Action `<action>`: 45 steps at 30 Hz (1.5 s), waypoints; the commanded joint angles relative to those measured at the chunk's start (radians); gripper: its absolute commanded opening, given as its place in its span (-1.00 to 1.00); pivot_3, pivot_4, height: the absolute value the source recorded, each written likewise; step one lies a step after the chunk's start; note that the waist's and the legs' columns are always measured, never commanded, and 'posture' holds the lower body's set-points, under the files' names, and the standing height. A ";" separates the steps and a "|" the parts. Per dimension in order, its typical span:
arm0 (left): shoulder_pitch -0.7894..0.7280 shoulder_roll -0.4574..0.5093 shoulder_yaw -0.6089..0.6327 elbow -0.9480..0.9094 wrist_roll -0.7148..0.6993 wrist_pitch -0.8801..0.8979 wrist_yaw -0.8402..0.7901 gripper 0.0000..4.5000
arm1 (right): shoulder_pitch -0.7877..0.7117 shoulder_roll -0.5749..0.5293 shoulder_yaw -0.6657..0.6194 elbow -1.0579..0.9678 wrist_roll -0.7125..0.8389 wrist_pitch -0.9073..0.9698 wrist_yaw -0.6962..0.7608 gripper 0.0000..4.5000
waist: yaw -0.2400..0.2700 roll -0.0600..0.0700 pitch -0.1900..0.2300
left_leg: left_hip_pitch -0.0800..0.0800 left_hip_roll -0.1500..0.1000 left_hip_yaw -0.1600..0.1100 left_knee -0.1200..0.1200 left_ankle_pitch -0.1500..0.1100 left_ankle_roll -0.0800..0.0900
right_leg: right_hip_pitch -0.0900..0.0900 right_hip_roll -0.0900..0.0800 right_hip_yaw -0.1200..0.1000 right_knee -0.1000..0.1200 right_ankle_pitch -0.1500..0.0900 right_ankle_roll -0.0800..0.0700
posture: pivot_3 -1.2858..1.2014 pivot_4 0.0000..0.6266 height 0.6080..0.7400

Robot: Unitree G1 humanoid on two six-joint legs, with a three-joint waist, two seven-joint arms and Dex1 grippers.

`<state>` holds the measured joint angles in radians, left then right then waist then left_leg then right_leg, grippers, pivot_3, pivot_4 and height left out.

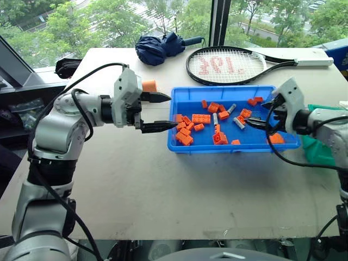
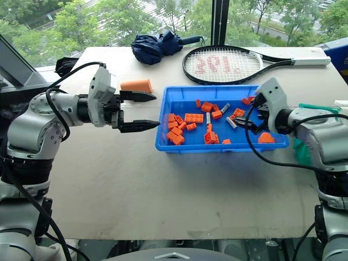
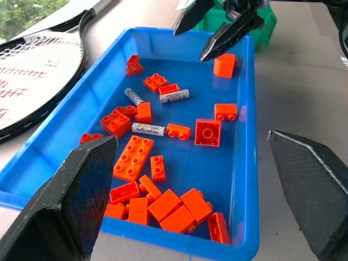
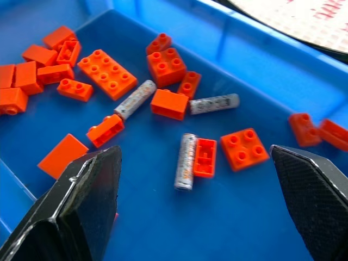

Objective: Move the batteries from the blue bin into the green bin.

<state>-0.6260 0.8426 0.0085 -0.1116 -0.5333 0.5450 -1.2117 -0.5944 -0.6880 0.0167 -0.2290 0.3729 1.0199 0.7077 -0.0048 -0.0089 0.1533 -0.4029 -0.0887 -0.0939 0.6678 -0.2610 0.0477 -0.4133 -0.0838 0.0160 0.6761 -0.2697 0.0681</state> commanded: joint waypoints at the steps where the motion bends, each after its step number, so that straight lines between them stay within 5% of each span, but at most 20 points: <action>1: 0.012 0.020 0.047 -0.062 -0.018 0.013 0.019 1.00 | -0.061 0.073 0.054 0.046 -0.019 -0.052 -0.028 0.96 | -0.006 0.000 0.000 | 0.000 0.000 0.000 0.000 0.000 0.000 | 0.000 0.000 0.000 0.001 0.000 0.000 | 0.03 -0.52 1.00; 12: 0.042 0.040 0.085 -0.097 -0.032 0.044 0.057 1.00 | -0.148 0.360 0.068 0.221 -0.042 -0.004 -0.209 0.96 | -0.010 0.000 0.000 | 0.000 0.000 -0.001 -0.001 0.000 0.000 | -0.001 0.001 0.000 0.001 0.000 0.000 | 0.03 -0.52 1.00; 27: 0.016 0.043 0.080 -0.062 -0.012 0.024 0.056 1.00 | -0.189 0.406 0.182 0.347 -0.139 -0.071 -0.221 0.96 | -0.030 0.000 0.000 | 0.001 0.000 0.000 -0.001 0.000 0.000 | -0.002 0.001 0.000 0.002 0.000 0.000 | 0.03 -0.52 1.00; 31: 0.019 0.043 0.082 -0.060 -0.010 0.020 0.056 1.00 | -0.195 0.403 0.201 0.373 -0.170 -0.104 -0.216 0.33 | -0.035 0.000 0.000 | 0.001 0.000 0.000 -0.002 0.000 0.000 | -0.002 0.001 0.000 0.002 0.000 0.000 | 0.03 -0.52 1.00; 45: 0.028 0.042 0.083 -0.050 -0.004 0.005 0.053 1.00 | -0.191 0.396 0.199 0.290 -0.171 -0.051 -0.197 0.33 | -0.036 0.000 0.000 | 0.001 0.000 0.000 -0.002 0.000 0.000 | -0.002 0.001 0.000 0.002 0.000 0.000 | 0.03 -0.52 1.00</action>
<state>-0.5870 0.8722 0.0672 -0.1581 -0.5353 0.5687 -1.1560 -0.7738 -0.2998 0.2186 0.0691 0.2030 0.9776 0.5108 -0.0405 -0.0086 0.1535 -0.4022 -0.0889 -0.0942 0.6660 -0.2610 0.0474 -0.4153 -0.0824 0.0163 0.6781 -0.2697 0.0680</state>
